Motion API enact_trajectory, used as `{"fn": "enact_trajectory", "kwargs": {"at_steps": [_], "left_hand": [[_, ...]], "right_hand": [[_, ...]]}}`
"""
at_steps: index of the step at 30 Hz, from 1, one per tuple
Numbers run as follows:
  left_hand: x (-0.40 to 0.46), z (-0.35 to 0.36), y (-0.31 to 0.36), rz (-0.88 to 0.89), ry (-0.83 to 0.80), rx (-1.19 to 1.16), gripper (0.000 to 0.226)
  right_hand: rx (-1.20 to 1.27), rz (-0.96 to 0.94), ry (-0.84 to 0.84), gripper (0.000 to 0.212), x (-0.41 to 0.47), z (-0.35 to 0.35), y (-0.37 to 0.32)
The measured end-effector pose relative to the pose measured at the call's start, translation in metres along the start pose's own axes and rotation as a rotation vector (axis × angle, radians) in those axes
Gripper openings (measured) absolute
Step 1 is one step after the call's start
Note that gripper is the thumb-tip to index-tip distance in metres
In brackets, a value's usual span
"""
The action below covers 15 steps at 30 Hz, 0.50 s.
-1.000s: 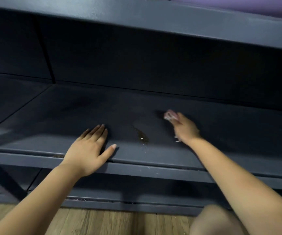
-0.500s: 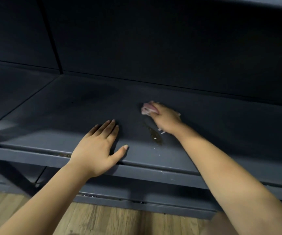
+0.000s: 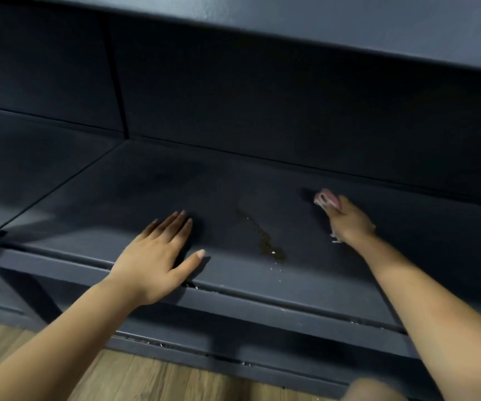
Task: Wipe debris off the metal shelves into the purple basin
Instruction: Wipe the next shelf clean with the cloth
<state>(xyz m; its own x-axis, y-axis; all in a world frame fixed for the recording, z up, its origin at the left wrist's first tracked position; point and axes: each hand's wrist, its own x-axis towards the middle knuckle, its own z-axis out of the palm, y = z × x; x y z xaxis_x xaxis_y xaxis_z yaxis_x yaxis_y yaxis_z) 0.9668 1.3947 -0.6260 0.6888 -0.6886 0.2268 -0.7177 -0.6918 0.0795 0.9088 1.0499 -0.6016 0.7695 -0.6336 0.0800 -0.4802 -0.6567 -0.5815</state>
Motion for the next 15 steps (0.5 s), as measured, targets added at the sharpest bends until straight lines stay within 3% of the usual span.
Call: {"fn": "enact_trajectory", "kwargs": {"at_steps": [3, 8, 15], "left_hand": [[0.003, 0.000, 0.000, 0.004, -0.015, 0.006, 0.109], [0.001, 0.003, -0.004, 0.004, -0.029, 0.077, 0.080], [0.002, 0.006, -0.006, 0.006, 0.014, 0.104, 0.078]], "right_hand": [[-0.061, 0.014, -0.044, 0.030, 0.018, 0.005, -0.003], [-0.089, -0.171, -0.138, 0.034, 0.024, 0.039, -0.060], [-0.063, -0.553, -0.377, 0.041, -0.007, 0.095, -0.135]]}}
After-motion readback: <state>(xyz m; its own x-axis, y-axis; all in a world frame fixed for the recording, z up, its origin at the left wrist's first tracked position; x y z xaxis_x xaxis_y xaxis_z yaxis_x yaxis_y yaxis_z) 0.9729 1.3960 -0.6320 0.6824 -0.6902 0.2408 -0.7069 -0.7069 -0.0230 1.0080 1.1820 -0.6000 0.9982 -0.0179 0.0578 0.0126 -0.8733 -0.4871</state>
